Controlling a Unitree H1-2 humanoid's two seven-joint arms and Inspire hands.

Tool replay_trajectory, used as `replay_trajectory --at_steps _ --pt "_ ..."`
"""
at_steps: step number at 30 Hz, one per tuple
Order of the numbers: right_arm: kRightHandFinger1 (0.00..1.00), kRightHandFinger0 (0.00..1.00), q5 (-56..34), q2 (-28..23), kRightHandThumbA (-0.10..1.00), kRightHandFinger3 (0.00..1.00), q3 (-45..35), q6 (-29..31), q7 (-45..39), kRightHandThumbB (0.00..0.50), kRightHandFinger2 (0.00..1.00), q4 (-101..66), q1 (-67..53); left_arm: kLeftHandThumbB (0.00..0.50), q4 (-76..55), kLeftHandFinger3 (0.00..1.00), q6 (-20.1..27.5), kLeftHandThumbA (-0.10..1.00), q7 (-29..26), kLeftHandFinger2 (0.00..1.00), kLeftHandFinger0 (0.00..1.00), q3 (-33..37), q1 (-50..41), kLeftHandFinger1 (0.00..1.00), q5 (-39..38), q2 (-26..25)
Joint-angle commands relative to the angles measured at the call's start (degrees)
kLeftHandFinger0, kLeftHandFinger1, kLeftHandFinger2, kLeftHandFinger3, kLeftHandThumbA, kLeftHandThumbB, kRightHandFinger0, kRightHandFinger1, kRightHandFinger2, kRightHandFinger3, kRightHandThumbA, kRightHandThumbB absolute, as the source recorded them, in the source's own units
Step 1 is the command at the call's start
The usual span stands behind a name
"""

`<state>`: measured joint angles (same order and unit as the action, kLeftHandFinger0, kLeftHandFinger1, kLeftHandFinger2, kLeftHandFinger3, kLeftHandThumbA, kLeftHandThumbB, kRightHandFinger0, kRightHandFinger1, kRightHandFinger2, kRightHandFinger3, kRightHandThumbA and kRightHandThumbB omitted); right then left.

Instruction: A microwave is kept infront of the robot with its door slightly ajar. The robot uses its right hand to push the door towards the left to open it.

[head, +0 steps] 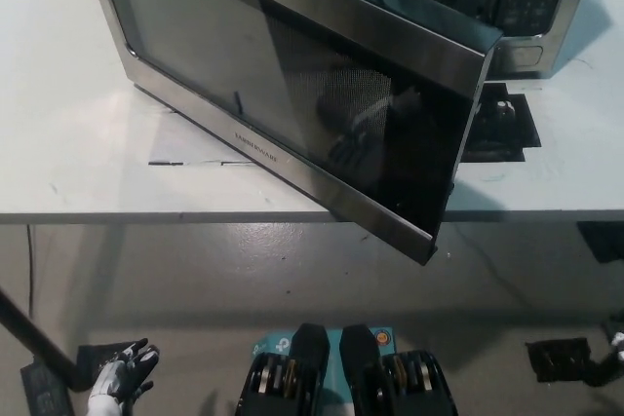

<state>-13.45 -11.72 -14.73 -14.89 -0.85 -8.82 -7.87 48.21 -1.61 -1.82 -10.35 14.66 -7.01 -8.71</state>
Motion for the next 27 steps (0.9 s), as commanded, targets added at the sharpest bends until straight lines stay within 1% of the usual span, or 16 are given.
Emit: replay_trajectory --at_steps 1,2,3,4,5,6,7,8,9,10,12,13,27 --pt "0.37 0.26 3.6 -0.2 0.74 0.73 -3.3 8.8 5.2 0.293 0.47 13.0 3.8 0.123 -1.1 0.90 1.0 0.44 -0.9 0.96 1.00 0.1 0.9 1.00 0.6 -0.7" --pt "0.35 0.23 3.8 -0.3 0.74 0.72 -3.6 10.4 5.6 0.311 0.45 17.2 4.8 0.121 -1.0 0.89 1.1 0.43 -0.7 0.96 1.00 0.0 1.0 1.00 0.4 -0.7" --pt "0.34 0.21 4.9 -0.7 0.75 0.72 -3.3 11.4 6.2 0.318 0.44 20.7 6.0 0.125 -0.5 0.89 1.6 0.42 -0.8 0.96 1.00 -0.2 1.3 1.00 0.2 -0.7" --pt "0.35 0.22 4.8 -0.7 0.75 0.73 -3.4 12.0 6.1 0.339 0.44 22.2 6.4 0.134 -0.5 0.89 1.5 0.42 -0.8 0.96 1.00 -0.3 1.3 1.00 0.2 -0.7" --pt "0.35 0.21 4.3 -0.7 0.74 0.74 -3.8 13.5 6.3 0.349 0.45 27.1 7.6 0.134 -0.6 0.88 1.3 0.41 -0.8 0.96 1.00 -0.3 1.4 1.00 0.1 -0.7" --pt "0.35 0.21 4.3 -0.7 0.74 0.74 -4.0 14.0 6.3 0.349 0.45 27.8 7.8 0.134 -0.6 0.88 1.3 0.41 -0.8 0.95 1.00 -0.3 1.4 1.00 0.1 -0.7" --pt "0.33 0.19 4.7 -0.6 0.74 0.71 -3.9 16.3 6.9 0.350 0.46 33.1 9.5 0.125 -0.3 0.90 1.6 0.42 -0.7 0.94 1.00 -0.3 1.7 1.00 0.1 -0.7" --pt "0.36 0.22 4.2 -0.2 0.73 0.70 -4.2 16.5 7.1 0.352 0.47 34.6 10.1 0.126 -0.4 0.88 1.6 0.43 -0.6 0.96 1.00 -0.2 1.7 1.00 0.1 -0.8" --pt "0.35 0.22 3.7 0.1 0.73 0.71 -4.5 17.1 7.1 0.369 0.46 36.3 10.8 0.118 0.0 0.91 1.5 0.44 -0.7 0.98 1.00 0.0 1.8 1.00 0.5 -0.9" --pt "0.35 0.21 3.5 0.6 0.71 0.70 -4.8 17.4 7.7 0.351 0.45 37.2 11.3 0.119 0.3 0.93 1.5 0.45 -0.3 1.00 1.00 0.0 1.9 1.00 0.3 -1.0" --pt "0.36 0.23 4.3 0.6 0.73 0.72 -4.6 18.8 8.3 0.350 0.47 39.0 12.1 0.121 0.8 0.95 1.9 0.43 0.1 1.00 1.00 -0.5 2.3 1.00 -0.5 -1.0" --pt "0.37 0.24 4.1 1.1 0.72 0.74 -4.7 19.0 8.5 0.322 0.48 38.9 12.1 0.137 1.1 0.94 1.6 0.43 -0.1 1.00 1.00 -0.7 2.3 1.00 -0.6 -0.9" --pt "0.37 0.24 3.9 1.2 0.72 0.74 -4.3 21.3 8.9 0.322 0.48 40.8 12.6 0.137 1.4 0.94 1.7 0.43 0.0 1.00 1.00 -0.7 2.7 1.00 -0.5 -1.3"
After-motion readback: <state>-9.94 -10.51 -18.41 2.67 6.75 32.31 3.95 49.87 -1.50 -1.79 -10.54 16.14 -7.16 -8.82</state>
